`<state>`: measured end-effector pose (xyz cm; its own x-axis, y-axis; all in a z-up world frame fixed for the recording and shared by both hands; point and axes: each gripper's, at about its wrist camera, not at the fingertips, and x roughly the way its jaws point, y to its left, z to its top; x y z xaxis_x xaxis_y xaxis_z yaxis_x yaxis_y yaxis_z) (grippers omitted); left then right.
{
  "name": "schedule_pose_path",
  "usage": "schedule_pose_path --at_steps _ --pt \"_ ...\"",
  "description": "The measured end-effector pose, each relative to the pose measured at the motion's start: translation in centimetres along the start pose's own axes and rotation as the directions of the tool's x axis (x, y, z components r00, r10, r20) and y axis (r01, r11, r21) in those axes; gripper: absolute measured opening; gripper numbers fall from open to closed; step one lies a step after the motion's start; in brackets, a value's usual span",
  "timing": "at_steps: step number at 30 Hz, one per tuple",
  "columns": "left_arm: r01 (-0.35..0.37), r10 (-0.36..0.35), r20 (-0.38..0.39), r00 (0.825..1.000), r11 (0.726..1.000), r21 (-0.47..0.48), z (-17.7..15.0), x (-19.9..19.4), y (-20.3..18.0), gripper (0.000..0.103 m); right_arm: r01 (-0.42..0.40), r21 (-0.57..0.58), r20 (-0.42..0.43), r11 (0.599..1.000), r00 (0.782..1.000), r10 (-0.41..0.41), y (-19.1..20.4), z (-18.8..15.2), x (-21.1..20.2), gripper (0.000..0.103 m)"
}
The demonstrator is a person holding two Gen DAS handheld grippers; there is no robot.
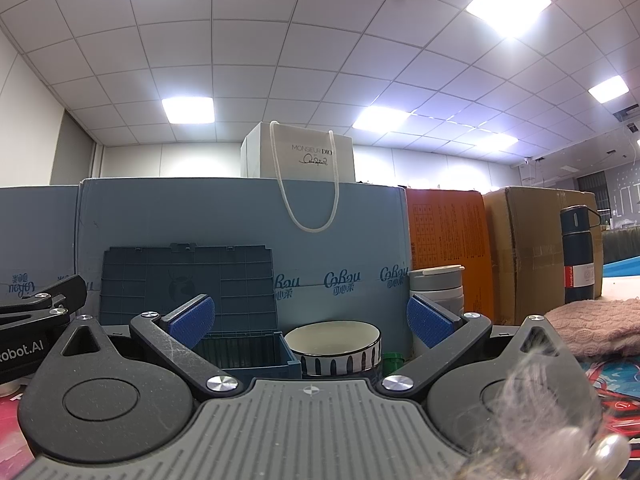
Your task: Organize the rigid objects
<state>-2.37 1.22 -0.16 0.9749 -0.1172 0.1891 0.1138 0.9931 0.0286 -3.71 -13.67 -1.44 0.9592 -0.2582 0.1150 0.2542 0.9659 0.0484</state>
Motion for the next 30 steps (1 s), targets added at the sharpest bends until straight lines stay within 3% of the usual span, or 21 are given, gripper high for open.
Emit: schedule_pose_path --at_steps 30 --pt "0.006 -0.006 0.002 1.000 1.000 0.004 0.01 -0.06 0.09 0.103 -0.006 0.005 -0.018 1.000 1.000 0.006 0.02 -0.16 0.21 0.103"
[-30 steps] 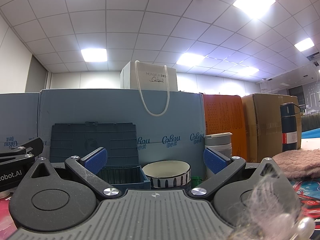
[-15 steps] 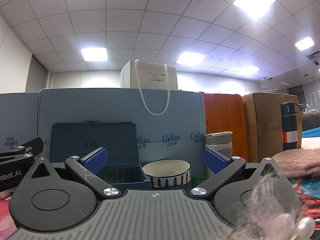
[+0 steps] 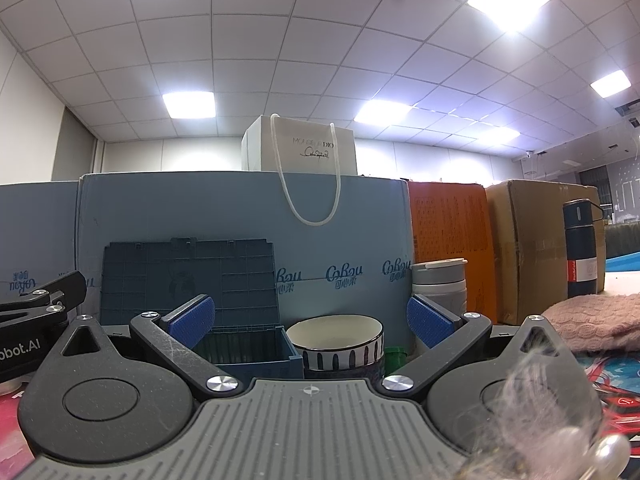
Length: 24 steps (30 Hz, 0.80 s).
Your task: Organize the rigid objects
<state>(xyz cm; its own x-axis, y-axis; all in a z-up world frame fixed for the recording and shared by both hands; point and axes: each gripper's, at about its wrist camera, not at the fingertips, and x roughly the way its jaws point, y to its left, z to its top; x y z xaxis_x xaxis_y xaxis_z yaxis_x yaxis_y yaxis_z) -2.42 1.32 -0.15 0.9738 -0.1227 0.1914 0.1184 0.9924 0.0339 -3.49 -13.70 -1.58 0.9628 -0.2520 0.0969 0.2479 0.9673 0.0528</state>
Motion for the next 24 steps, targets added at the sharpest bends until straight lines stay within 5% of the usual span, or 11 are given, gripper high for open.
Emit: schedule_pose_path --at_steps 24 --pt "-0.002 0.002 -0.004 1.000 1.000 -0.002 -0.05 0.09 0.16 0.103 -0.006 0.002 -0.005 1.000 1.000 0.006 -0.07 0.06 0.03 0.103"
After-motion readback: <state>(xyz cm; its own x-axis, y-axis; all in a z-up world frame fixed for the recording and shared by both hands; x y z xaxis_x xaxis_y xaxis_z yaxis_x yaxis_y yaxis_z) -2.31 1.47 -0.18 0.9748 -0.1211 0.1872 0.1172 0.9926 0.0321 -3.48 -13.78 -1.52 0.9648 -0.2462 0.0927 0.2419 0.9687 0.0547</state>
